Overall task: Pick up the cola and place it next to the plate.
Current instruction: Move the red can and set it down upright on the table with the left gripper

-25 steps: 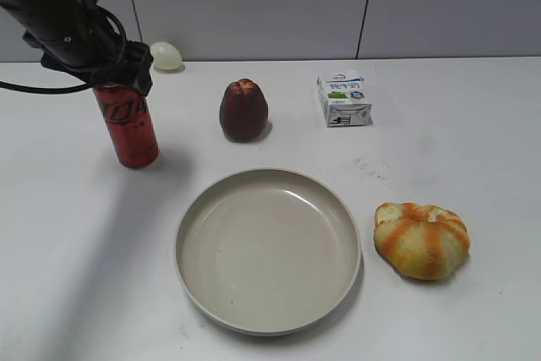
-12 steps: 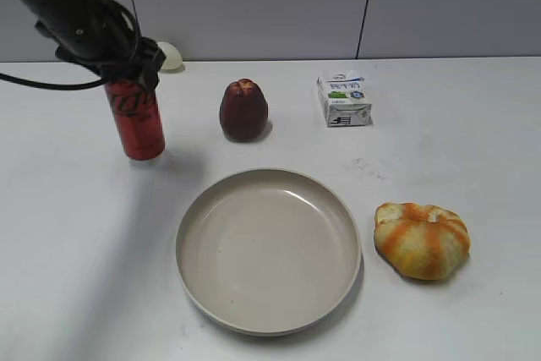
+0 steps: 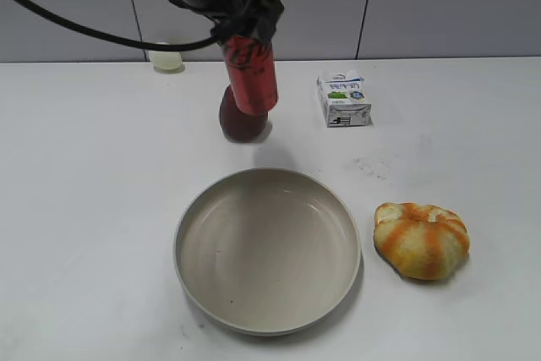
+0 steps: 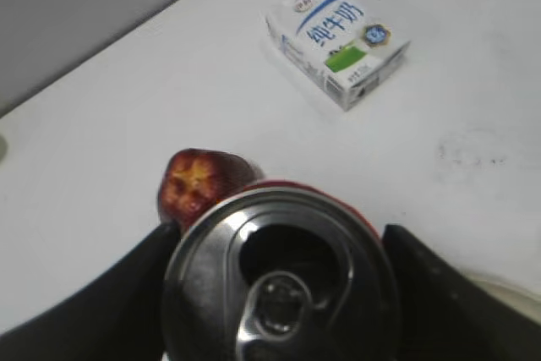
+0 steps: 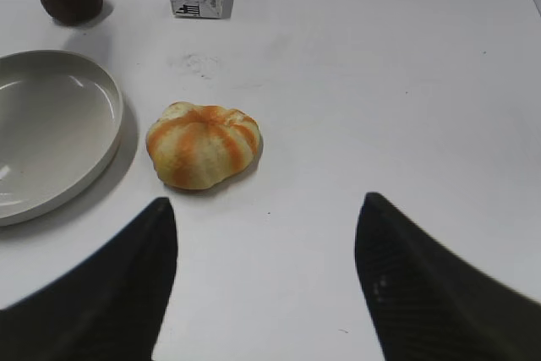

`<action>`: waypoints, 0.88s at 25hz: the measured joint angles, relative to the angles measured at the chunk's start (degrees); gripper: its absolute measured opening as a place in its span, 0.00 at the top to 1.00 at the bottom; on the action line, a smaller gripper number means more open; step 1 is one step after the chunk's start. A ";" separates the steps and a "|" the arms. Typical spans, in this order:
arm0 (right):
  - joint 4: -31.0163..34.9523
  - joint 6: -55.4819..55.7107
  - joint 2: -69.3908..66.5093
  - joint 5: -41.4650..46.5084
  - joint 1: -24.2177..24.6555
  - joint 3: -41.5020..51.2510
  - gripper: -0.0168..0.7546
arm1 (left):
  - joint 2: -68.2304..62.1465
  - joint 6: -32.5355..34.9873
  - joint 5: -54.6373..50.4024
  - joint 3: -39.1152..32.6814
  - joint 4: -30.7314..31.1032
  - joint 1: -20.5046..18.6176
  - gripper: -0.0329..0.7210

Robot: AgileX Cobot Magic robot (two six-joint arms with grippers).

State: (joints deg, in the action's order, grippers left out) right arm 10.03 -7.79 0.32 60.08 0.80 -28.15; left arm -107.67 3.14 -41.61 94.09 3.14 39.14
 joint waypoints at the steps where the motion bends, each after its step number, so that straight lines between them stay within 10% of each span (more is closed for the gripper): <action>1: 0.00 0.00 0.00 0.00 0.00 0.00 0.29 | -1.03 0.00 -0.01 0.04 0.00 0.63 0.26; 17: 0.00 0.00 0.00 0.00 0.00 0.00 0.29 | -8.97 0.00 -2.35 0.04 -1.39 2.14 0.26; 22: 0.00 0.00 0.00 0.00 0.00 0.00 0.29 | -8.90 0.00 -2.83 0.88 -1.66 2.14 0.10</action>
State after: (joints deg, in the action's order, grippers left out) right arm 10.03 -7.79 0.32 60.08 0.80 -28.15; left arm -116.58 3.14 -44.44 94.97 1.48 41.28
